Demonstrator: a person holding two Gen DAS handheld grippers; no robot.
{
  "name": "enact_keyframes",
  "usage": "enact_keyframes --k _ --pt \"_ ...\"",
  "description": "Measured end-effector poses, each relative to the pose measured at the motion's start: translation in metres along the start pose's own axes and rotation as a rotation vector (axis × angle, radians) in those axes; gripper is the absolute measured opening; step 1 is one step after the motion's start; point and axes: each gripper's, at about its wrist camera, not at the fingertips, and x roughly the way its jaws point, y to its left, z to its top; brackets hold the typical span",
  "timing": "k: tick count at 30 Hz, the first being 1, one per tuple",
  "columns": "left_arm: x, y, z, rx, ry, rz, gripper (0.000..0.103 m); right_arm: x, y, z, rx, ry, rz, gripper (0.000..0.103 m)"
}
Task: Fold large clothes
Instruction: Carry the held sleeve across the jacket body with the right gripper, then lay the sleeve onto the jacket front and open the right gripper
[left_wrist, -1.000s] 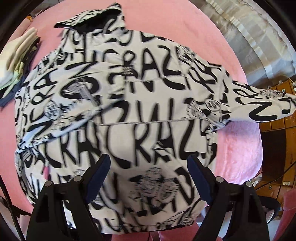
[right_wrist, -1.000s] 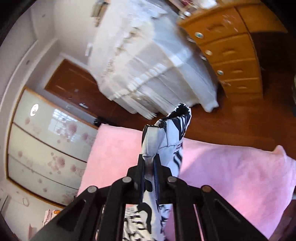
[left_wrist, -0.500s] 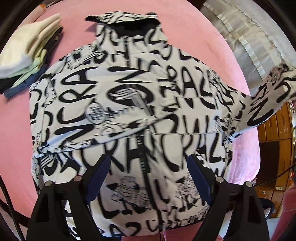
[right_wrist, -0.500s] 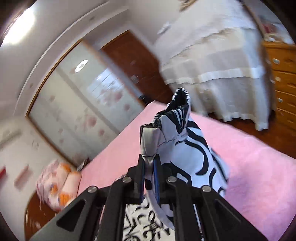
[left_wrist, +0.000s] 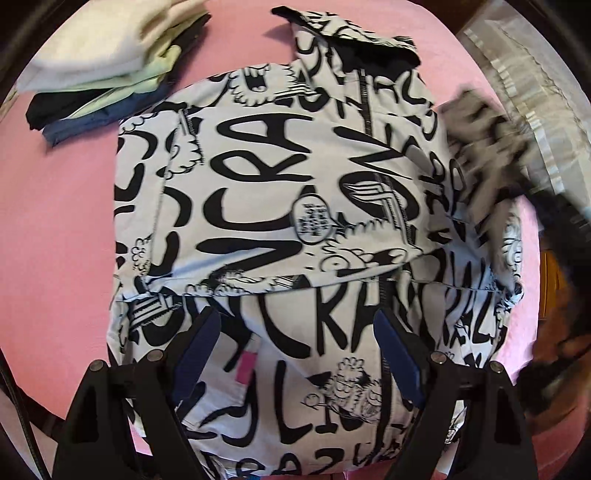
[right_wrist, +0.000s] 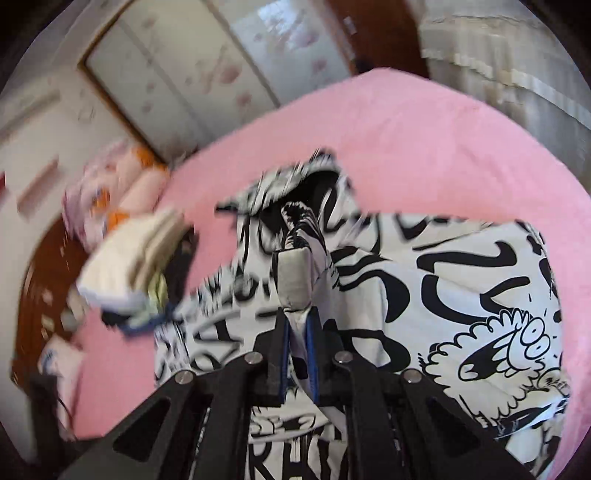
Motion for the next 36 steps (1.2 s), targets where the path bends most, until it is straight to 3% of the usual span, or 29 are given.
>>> enact_keyframes --k 5,11,17,20,24,29,34,36 --pt "0.006 0.011 0.006 -0.018 0.005 -0.003 0.084 0.059 0.033 -0.051 -0.114 0.160 -0.031 0.009" --pt "0.015 0.017 0.011 -0.018 0.027 -0.007 0.084 0.083 0.045 -0.082 -0.152 0.259 -0.023 0.012" --pt "0.019 0.023 0.017 -0.020 0.015 -0.026 0.084 0.093 0.031 -0.079 -0.066 0.322 0.043 0.016" --pt "0.021 0.023 0.024 -0.008 0.000 -0.062 0.084 0.091 0.022 -0.074 -0.011 0.356 0.107 0.026" --pt "0.025 0.012 0.036 0.015 -0.037 -0.137 0.084 0.071 0.015 -0.070 0.004 0.339 0.121 0.038" --pt "0.046 -0.008 0.047 0.006 -0.055 -0.249 0.084 0.042 -0.004 -0.075 -0.020 0.316 0.052 0.038" --pt "0.073 -0.030 0.056 0.003 -0.074 -0.287 0.084 0.011 -0.041 -0.084 0.025 0.277 -0.034 0.038" --pt "0.084 -0.036 0.058 -0.022 -0.070 -0.301 0.079 0.000 -0.058 -0.087 0.051 0.266 -0.065 0.038"
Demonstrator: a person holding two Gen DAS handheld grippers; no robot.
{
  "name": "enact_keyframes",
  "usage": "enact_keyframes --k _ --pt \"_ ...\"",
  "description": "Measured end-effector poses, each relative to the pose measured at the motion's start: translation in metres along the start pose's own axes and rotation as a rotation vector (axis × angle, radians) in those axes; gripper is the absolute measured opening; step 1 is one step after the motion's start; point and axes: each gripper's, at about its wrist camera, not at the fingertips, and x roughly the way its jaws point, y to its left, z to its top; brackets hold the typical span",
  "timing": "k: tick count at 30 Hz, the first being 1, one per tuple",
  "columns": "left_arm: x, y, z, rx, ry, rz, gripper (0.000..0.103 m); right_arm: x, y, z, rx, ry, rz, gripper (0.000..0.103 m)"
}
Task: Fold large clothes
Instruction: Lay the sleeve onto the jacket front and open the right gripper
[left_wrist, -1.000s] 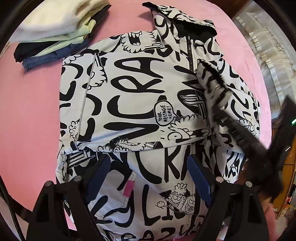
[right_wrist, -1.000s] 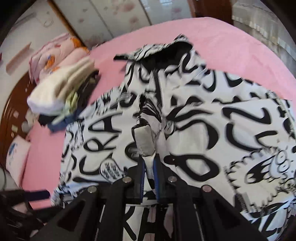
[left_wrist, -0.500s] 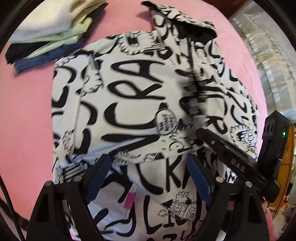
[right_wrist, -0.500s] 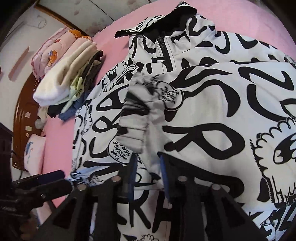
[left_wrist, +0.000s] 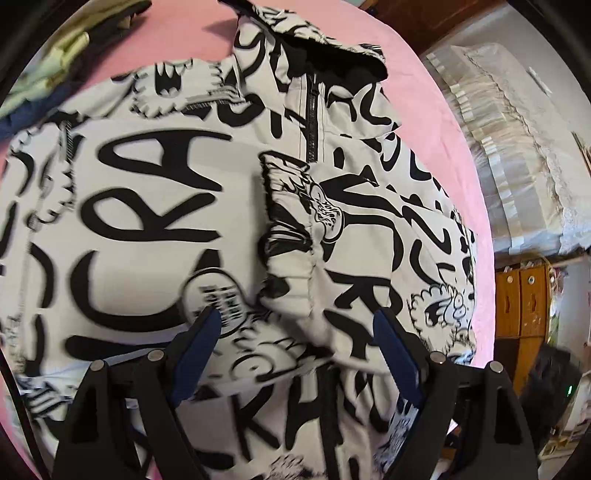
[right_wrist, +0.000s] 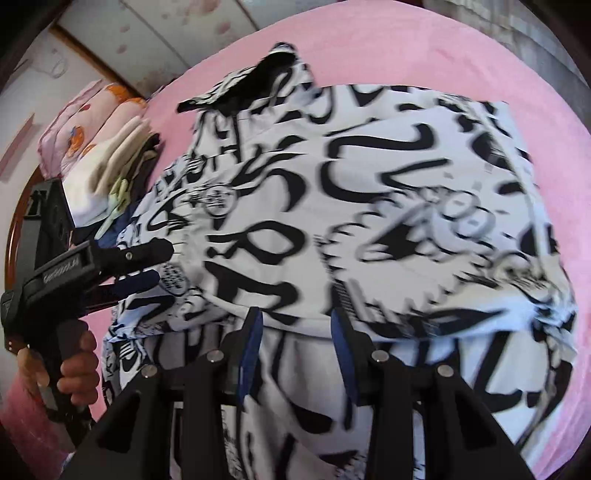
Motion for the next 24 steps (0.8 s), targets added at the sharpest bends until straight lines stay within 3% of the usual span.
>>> enact_keyframes --k 4,8,11,18,24 --pt "0.022 0.001 0.000 -0.080 -0.011 -0.022 0.072 -0.012 -0.027 -0.007 0.042 -0.011 -0.023 0.038" --pt "0.037 -0.002 0.000 -0.130 -0.028 -0.003 0.035 -0.020 -0.043 -0.010 0.060 -0.022 -0.029 0.038" --pt "0.035 -0.012 0.002 -0.111 -0.079 0.040 0.018 -0.024 -0.048 -0.009 0.068 -0.031 -0.012 0.038" --pt "-0.005 -0.045 0.021 -0.026 -0.258 0.107 0.014 -0.042 -0.045 -0.002 0.044 -0.080 0.052 0.038" --pt "-0.005 -0.040 0.038 -0.044 -0.248 0.163 0.014 -0.037 -0.043 0.014 0.038 -0.094 0.087 0.038"
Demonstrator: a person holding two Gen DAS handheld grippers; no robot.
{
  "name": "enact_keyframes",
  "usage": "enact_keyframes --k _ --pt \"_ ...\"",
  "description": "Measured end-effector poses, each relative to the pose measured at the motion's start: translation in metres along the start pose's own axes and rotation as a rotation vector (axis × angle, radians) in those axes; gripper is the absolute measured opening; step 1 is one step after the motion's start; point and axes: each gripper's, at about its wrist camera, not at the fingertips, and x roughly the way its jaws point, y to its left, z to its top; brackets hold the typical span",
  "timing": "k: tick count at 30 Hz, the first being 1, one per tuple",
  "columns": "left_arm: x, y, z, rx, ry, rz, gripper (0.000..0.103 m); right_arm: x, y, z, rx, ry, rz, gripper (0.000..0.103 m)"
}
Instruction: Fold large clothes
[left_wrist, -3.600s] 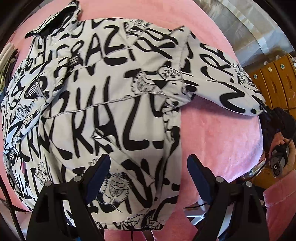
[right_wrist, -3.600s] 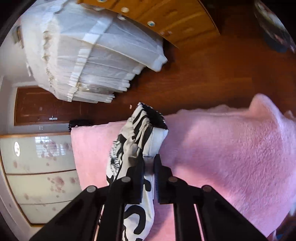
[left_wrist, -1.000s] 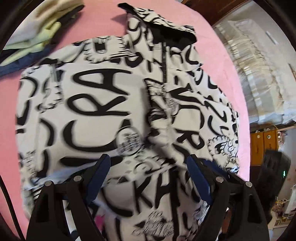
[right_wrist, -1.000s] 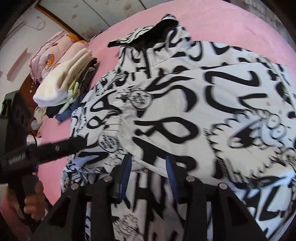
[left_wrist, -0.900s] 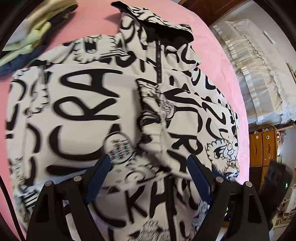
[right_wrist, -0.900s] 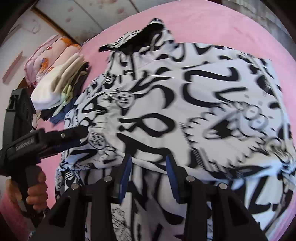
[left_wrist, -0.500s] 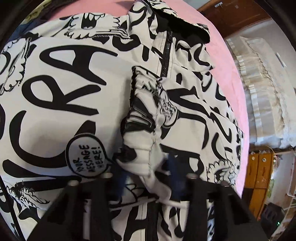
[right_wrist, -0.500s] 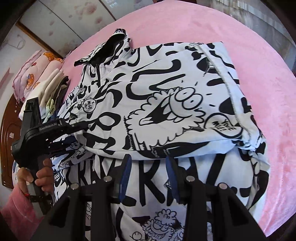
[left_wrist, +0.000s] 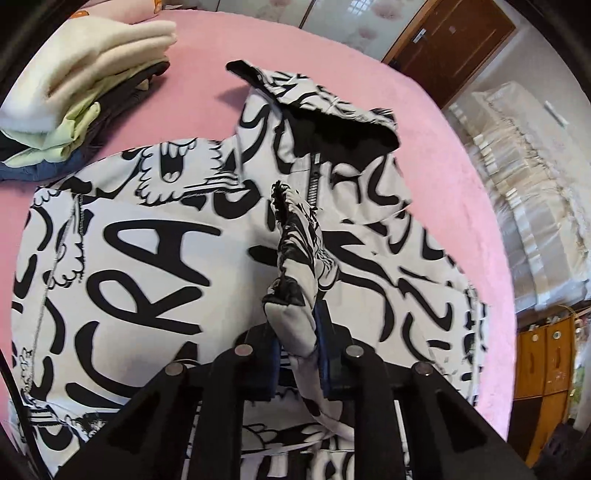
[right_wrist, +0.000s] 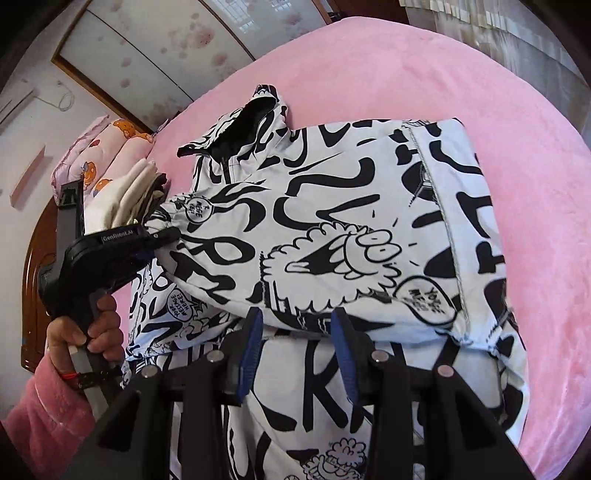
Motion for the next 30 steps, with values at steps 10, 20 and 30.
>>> enact_keyframes --k 10,20,30 --pt "0.021 0.031 -0.016 -0.043 0.065 0.069 0.015 0.080 0.039 0.010 -0.089 0.154 0.091 0.009" --pt "0.033 0.035 -0.026 -0.078 0.065 0.113 0.015 0.102 0.013 -0.004 -0.082 0.217 -0.002 0.000" --pt "0.030 0.019 -0.031 -0.010 0.068 0.149 0.018 0.037 -0.088 -0.005 0.039 0.132 -0.223 0.000"
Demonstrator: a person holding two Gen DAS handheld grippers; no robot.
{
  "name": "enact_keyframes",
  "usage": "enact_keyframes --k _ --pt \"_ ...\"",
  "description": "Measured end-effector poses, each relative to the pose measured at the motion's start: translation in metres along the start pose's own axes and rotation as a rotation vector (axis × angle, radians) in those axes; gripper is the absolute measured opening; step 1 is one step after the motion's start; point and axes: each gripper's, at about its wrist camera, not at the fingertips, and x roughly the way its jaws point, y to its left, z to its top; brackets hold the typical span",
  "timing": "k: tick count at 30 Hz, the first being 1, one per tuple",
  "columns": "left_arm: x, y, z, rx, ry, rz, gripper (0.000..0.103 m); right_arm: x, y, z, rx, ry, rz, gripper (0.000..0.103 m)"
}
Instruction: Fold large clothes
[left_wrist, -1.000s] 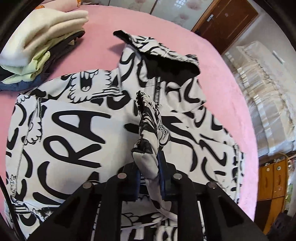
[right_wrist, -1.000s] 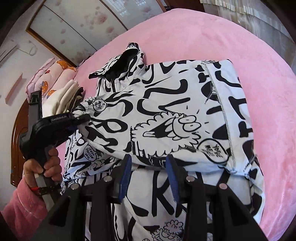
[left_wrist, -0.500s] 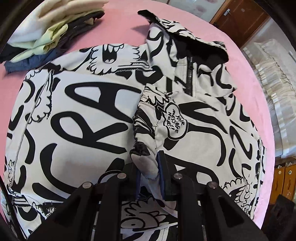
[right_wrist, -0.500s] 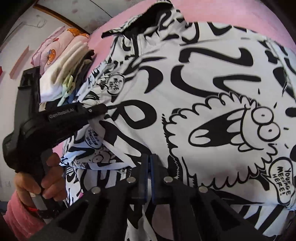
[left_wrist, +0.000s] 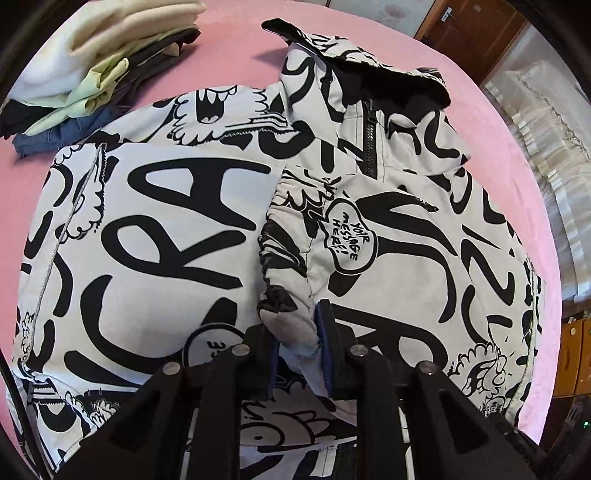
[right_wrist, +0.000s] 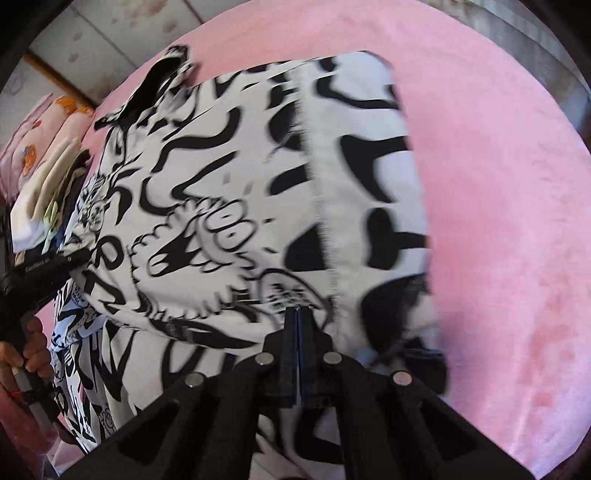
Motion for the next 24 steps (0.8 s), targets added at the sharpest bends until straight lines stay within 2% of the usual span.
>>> enact_keyframes --k 1,4,7,10,11,12,13,16,20,22,24 --pt "0.000 0.000 0.000 -0.004 0.000 0.002 0.019 -0.005 -0.008 0.000 0.005 -0.012 -0.026 0.000" --pt "0.000 -0.002 -0.002 -0.011 0.013 -0.010 0.020 -0.015 -0.025 0.003 0.035 -0.024 0.001 0.000" --pt "-0.003 -0.010 -0.006 0.019 0.013 0.021 0.021 -0.016 -0.029 0.004 0.027 -0.022 -0.003 0.000" --pt "-0.009 -0.013 -0.008 0.052 0.017 0.066 0.029 -0.020 -0.031 0.006 0.045 -0.020 0.003 0.000" --pt "-0.011 -0.011 -0.008 0.051 0.021 0.089 0.036 -0.019 -0.029 0.008 0.054 -0.018 0.007 0.000" --pt "-0.014 -0.009 -0.008 0.047 0.027 0.126 0.045 -0.021 -0.029 0.009 0.062 -0.014 0.018 0.000" --pt "-0.018 -0.006 -0.007 0.040 0.031 0.152 0.047 -0.024 -0.027 0.010 0.057 -0.009 0.030 0.000" --pt "-0.041 -0.003 -0.009 0.031 0.007 0.167 0.048 -0.036 -0.012 0.015 -0.006 -0.028 0.074 0.000" --pt "-0.074 -0.015 -0.018 0.089 -0.042 0.228 0.048 -0.054 0.012 0.024 -0.094 -0.070 0.172 0.000" --pt "-0.086 -0.025 -0.022 0.119 -0.060 0.202 0.048 -0.059 0.025 0.029 -0.126 -0.091 0.231 0.000" --pt "-0.089 -0.040 -0.027 0.154 -0.035 0.129 0.047 -0.057 0.037 0.033 -0.152 -0.087 0.287 0.000"
